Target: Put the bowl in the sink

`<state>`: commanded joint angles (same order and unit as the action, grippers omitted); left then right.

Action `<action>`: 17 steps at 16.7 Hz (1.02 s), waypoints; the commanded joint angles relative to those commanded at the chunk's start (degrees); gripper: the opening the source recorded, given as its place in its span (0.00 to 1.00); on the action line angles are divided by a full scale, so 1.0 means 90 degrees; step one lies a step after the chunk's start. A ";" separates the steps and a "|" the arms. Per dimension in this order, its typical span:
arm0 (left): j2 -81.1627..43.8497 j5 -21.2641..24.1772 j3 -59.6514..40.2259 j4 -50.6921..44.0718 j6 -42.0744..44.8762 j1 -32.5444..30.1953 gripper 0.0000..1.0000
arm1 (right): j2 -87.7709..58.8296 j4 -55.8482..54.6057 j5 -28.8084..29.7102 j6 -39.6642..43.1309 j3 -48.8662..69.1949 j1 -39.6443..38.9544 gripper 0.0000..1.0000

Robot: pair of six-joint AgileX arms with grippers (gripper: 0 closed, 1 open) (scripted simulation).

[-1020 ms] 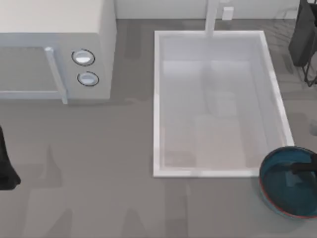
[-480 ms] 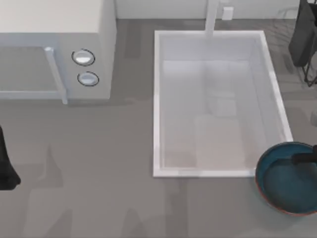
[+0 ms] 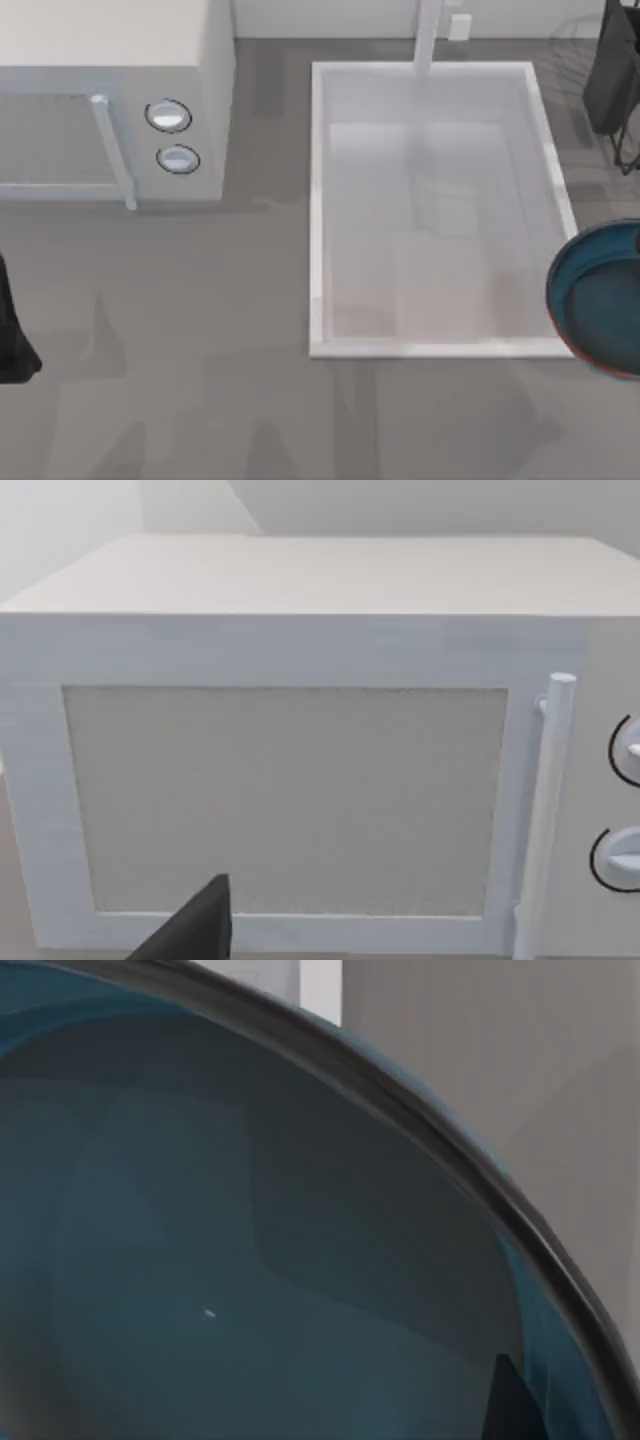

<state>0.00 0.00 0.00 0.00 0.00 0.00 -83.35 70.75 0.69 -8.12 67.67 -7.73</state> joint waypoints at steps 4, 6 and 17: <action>0.0000 0.0000 0.0000 0.0000 0.0000 0.0000 1.00 | 0.0238 0.0529 -0.0002 0.0018 0.0477 0.0016 0.00; 0.0000 0.0000 0.0000 0.0000 0.0000 0.0000 1.00 | 0.0238 0.0529 -0.0002 0.0018 0.0477 0.0016 0.00; 0.0000 0.0000 0.0000 0.0000 0.0000 0.0000 1.00 | -0.0244 -0.2240 0.0942 0.0150 0.0050 -0.0766 0.00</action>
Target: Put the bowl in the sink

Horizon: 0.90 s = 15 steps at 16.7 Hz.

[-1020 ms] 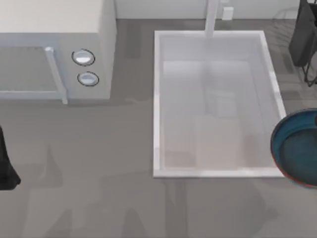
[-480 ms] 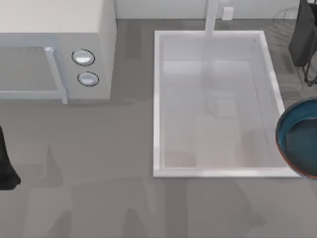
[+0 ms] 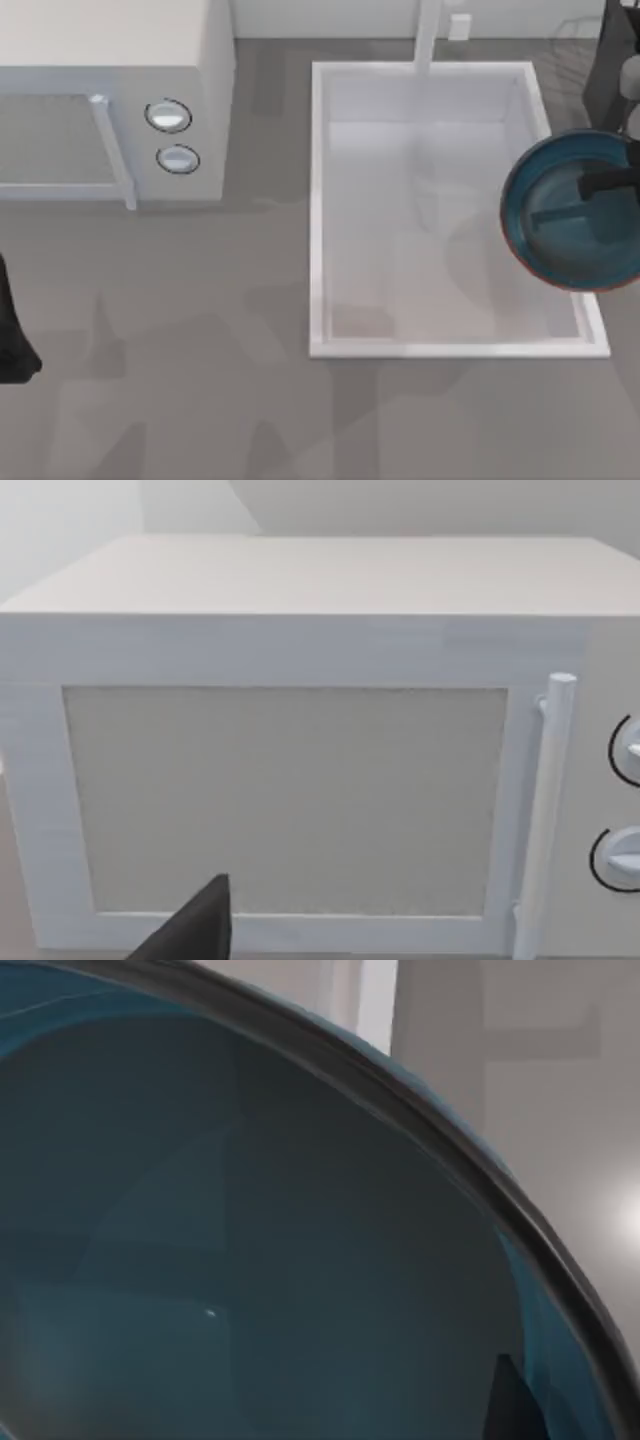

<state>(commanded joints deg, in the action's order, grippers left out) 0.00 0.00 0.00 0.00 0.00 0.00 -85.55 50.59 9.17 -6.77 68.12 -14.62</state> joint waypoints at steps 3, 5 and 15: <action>0.0000 0.0000 0.0000 0.0000 0.0000 0.0000 1.00 | -0.0328 -0.1766 0.0566 0.0086 -0.0438 -0.0437 0.00; 0.0000 0.0000 0.0000 0.0000 0.0000 0.0000 1.00 | -0.0550 -0.3127 0.0967 0.0160 -0.0807 -0.0752 0.00; 0.0000 0.0000 0.0000 0.0000 0.0000 0.0000 1.00 | -0.0874 -0.9751 0.2789 0.0538 -0.2629 -0.2155 0.00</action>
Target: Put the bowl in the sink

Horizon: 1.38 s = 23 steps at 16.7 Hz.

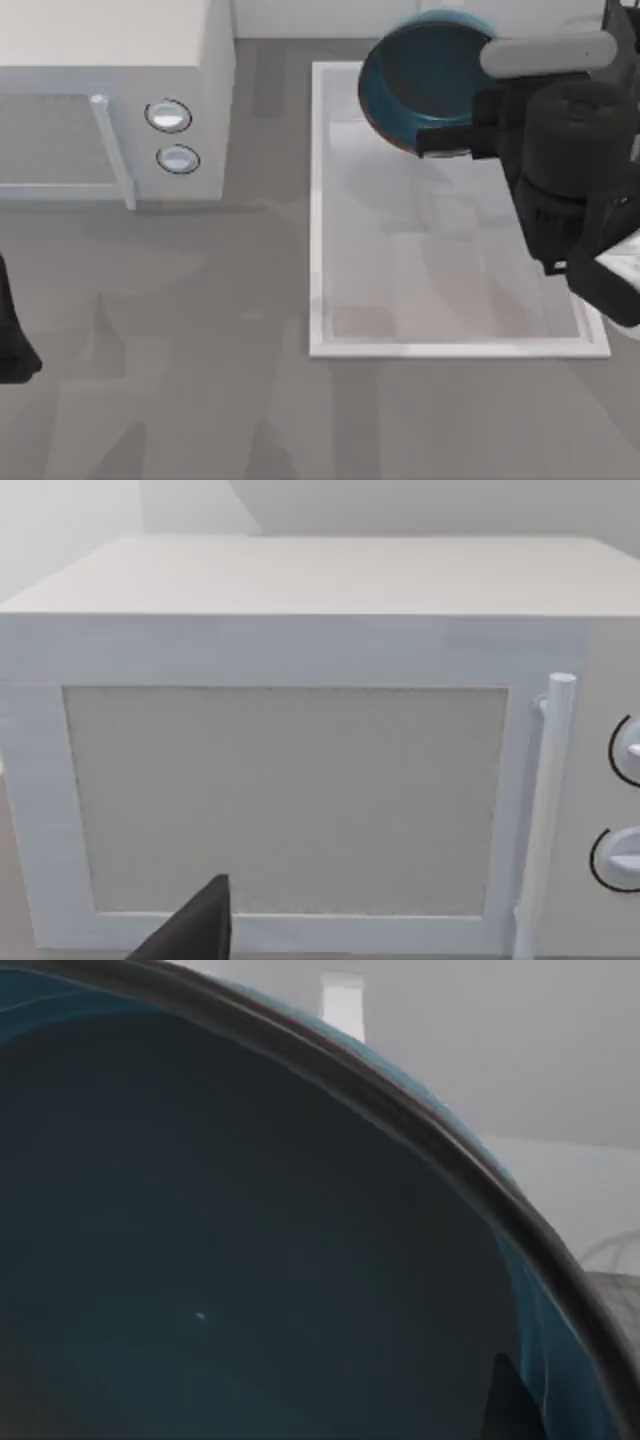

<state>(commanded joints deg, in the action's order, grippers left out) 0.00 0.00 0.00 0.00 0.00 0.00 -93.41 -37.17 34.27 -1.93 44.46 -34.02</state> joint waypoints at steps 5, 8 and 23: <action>0.0000 0.0000 0.0000 0.0000 0.0000 0.0000 1.00 | 0.0165 -0.1398 0.0474 0.0082 -0.0407 -0.0342 0.00; 0.0000 0.0000 0.0000 0.0000 0.0000 0.0000 1.00 | 0.0183 -0.1477 0.0499 0.0086 -0.0429 -0.0359 0.00; 0.0000 0.0000 0.0000 0.0000 0.0000 0.0000 1.00 | -0.2987 -0.5209 0.0568 0.0105 -0.0886 -0.0378 0.00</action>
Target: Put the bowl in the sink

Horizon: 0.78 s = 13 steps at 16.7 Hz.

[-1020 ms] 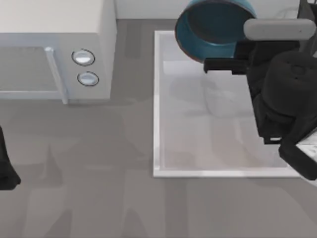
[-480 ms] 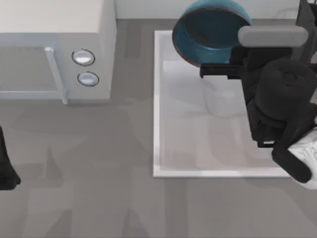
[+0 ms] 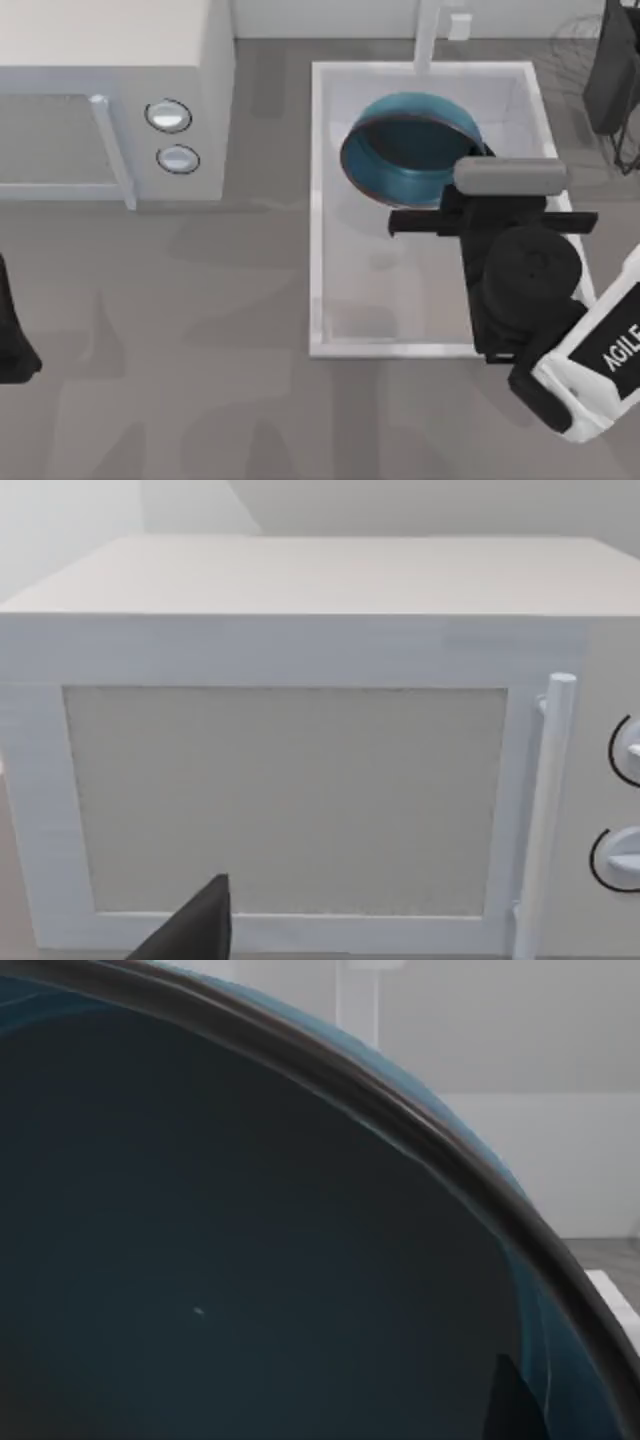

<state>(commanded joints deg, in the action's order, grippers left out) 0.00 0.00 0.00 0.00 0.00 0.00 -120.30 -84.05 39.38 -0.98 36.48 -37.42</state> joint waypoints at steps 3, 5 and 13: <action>0.0000 0.0000 0.0000 0.0000 0.0000 0.0000 1.00 | -0.0678 -0.0761 -0.0011 0.0006 -0.0143 0.0019 0.00; 0.0000 0.0000 0.0000 0.0000 0.0000 0.0000 1.00 | -0.0839 -0.0930 -0.0016 0.0007 -0.0179 0.0025 0.00; 0.0000 0.0000 0.0000 0.0000 0.0000 0.0000 1.00 | -0.0839 -0.0930 -0.0016 0.0007 -0.0179 0.0025 0.30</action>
<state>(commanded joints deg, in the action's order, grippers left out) 0.00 0.00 0.00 0.00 0.00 0.00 -127.85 -92.41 39.23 -0.92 34.87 -37.19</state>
